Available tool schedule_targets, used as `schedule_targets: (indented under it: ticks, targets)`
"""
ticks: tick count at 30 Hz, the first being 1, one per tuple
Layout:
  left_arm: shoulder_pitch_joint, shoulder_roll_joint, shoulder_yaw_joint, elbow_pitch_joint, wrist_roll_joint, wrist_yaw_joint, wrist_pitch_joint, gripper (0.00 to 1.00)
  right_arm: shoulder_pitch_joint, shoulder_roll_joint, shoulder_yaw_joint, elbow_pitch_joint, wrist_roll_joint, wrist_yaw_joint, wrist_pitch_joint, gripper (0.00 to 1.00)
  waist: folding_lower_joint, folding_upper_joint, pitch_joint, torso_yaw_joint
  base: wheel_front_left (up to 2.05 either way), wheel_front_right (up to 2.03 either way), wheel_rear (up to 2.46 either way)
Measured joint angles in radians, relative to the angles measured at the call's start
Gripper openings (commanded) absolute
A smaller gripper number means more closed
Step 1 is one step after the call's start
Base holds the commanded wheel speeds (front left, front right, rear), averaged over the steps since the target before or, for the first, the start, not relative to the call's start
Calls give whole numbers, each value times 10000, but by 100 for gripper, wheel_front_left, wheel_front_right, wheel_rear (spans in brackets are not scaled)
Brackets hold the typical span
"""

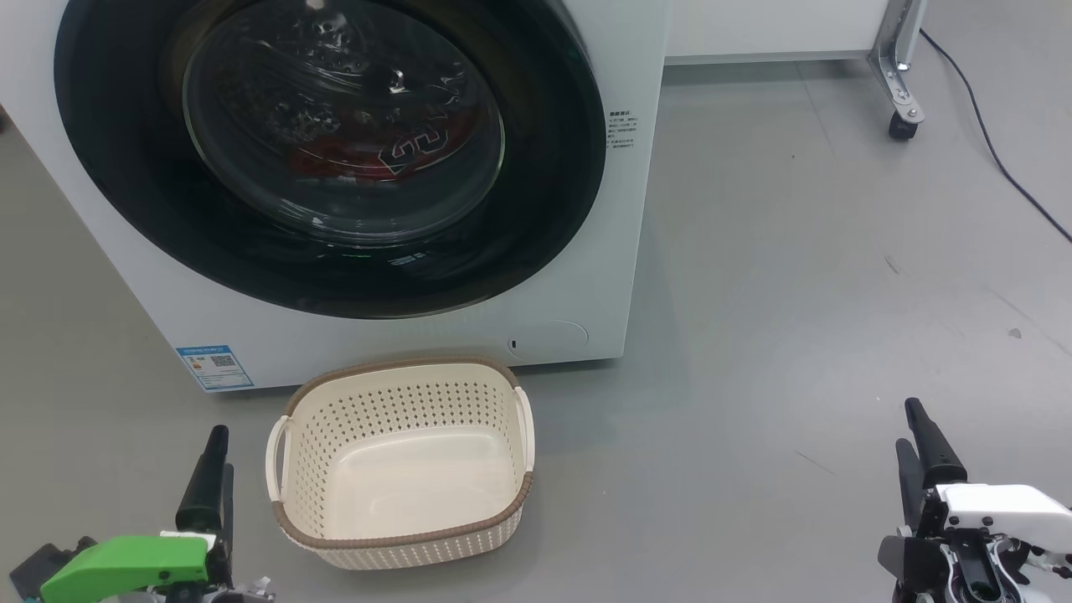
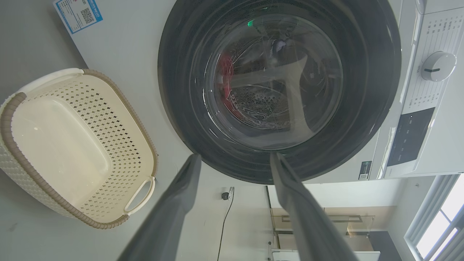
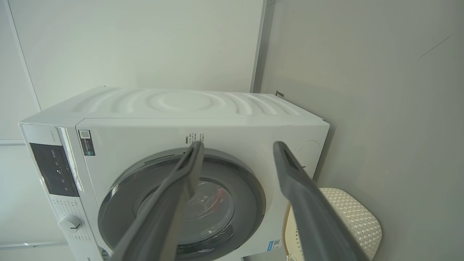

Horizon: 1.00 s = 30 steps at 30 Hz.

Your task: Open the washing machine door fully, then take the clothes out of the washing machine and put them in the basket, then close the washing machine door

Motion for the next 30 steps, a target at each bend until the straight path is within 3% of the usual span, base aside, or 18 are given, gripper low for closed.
schedule_targets:
  ticks: [8,19,30]
  targets:
    - [-52,61,-209,-180,380,0,-236,100,-9,-257,290,-4,-782,0,-303,100,0,0,-3,6,0,0,0]
    - [-175,593,-738,-253,2178,-2,-953,100,-197,-968,986,-2,-3114,-6,-917,100,0,0,8,23,0,0,0]
    - [-287,949,-1277,-245,4481,215,-1411,100,-343,-1369,1868,-2,-5614,-466,-1296,100,0,0,-6,47,0,0,0]
